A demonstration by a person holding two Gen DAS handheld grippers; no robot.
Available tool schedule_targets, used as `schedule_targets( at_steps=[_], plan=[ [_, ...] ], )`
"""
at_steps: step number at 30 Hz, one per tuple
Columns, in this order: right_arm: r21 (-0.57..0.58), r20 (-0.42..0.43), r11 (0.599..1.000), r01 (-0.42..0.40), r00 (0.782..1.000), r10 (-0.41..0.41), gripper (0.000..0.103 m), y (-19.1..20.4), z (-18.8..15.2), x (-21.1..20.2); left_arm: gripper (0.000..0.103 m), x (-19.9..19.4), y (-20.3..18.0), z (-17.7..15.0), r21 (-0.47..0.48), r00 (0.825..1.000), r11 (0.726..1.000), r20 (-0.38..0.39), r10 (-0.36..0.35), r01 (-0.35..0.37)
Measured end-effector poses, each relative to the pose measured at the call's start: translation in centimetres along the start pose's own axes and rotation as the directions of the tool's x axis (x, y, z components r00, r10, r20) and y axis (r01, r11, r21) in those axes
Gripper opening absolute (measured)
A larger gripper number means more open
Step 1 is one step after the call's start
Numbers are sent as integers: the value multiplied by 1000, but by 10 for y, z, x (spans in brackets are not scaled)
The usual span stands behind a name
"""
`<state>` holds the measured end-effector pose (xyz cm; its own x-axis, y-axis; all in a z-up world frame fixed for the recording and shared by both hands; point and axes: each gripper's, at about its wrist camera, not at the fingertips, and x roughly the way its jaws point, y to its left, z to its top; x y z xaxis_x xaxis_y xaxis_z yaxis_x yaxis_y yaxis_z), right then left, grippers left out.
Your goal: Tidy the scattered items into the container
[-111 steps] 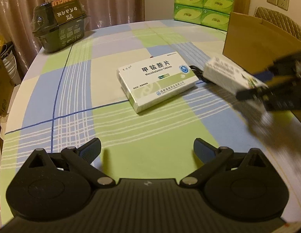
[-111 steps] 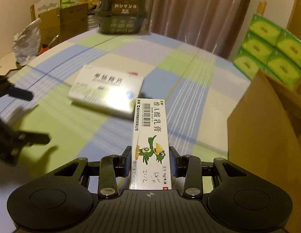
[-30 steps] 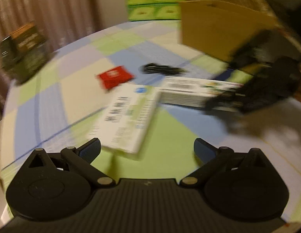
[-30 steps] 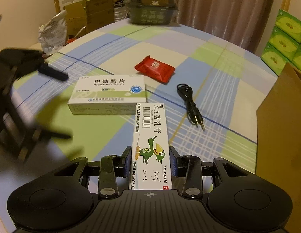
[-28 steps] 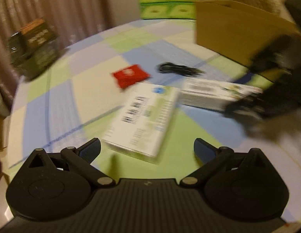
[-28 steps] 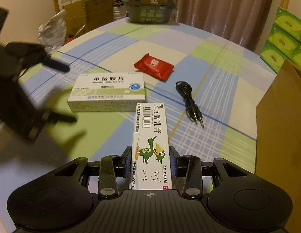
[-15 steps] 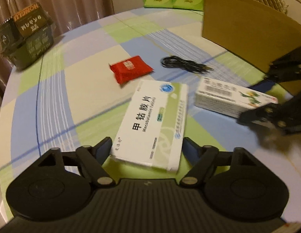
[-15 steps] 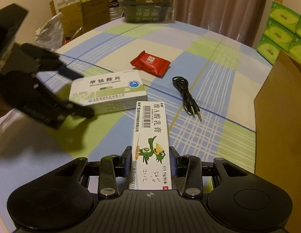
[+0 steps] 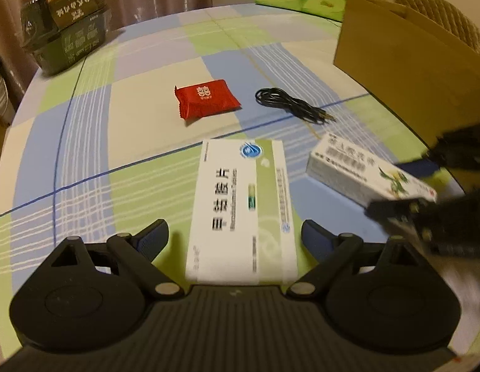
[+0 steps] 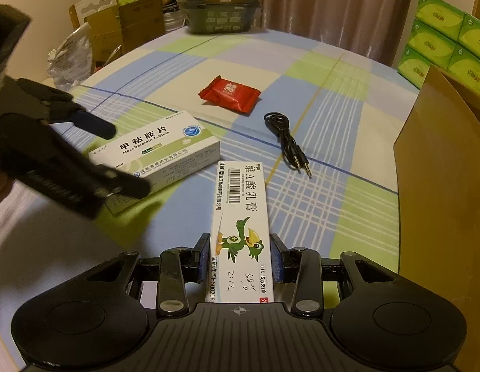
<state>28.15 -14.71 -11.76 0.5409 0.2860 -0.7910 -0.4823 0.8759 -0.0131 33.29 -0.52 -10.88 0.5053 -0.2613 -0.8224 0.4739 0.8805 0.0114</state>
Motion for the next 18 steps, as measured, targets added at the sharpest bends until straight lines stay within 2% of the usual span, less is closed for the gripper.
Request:
schedule_targets(
  at_steps=[1,5,6,18],
  plan=[
    [0,0,1000,-1,1000,1,36,0,0,0,86,3,0,2,-5,1000,1000,-4,7,-7],
    [8,2,1000,-2,1000,2,36,-1,-1,2,69,12,-1,1,-22,1000,1000,-20,-2,1],
    [9,3,1000,-5,1000,5,36,-2,-2,2,67,10,-2,-1,-20,1000,1000,-14,5,-5],
    [68,13,998,-13,1000,12,36,7,-21,-28,67,-47,-37,-43,-83,1000,997,4,5,-4]
  ],
)
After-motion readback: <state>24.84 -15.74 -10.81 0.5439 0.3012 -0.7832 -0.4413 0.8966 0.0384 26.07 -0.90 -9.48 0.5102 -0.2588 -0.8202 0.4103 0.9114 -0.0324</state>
